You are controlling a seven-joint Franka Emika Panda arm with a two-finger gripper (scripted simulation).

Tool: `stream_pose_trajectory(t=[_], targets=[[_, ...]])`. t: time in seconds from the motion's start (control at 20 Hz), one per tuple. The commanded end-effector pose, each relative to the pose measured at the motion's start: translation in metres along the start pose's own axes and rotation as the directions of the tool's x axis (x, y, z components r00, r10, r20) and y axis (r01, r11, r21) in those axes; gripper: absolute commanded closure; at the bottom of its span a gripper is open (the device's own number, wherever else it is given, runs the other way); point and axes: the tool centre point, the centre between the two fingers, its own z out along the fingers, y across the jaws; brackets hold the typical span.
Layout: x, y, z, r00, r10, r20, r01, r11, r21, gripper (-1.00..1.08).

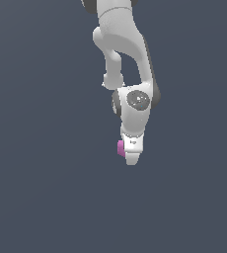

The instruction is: Pick up the object and move it to a goal position.

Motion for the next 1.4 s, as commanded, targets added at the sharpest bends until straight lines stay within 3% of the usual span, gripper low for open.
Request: stream_pose_trajectory(t=[0.0,0.75,1.35], targets=[[0.000,0.001,0.001,1.000,0.000,0.000,0.000,1.000,-0.001,1.08],[-0.005,-0.001,-0.009,1.000,0.000,0.000,0.000,1.000,-0.002,1.08],[-0.048,-0.013,-0.089,1.000,-0.001,0.001,0.001,1.000,-0.001,1.08]])
